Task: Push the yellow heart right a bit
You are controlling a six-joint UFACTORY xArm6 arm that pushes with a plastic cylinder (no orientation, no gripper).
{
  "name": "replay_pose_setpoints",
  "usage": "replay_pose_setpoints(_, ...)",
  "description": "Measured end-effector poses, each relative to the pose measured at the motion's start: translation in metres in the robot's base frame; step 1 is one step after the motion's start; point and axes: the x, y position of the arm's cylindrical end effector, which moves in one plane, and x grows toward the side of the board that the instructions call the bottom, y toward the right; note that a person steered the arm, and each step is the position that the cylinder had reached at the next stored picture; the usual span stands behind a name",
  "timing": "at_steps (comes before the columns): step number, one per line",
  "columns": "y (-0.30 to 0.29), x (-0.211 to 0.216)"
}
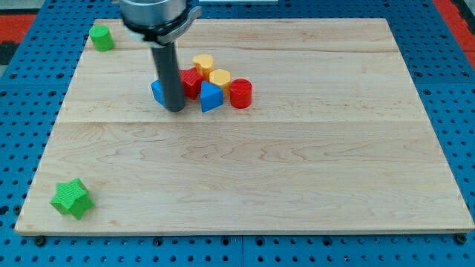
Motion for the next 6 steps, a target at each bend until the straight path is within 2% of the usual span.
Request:
replay_pose_setpoints(1,-0.066,-0.063)
replay_pose_setpoints(2,-0.032,-0.096)
replay_pose_setpoints(3,0.037,-0.101)
replay_pose_setpoints(4,0.067,-0.116)
replay_pose_setpoints(5,0.082,-0.116)
replay_pose_setpoints(6,0.057,-0.128)
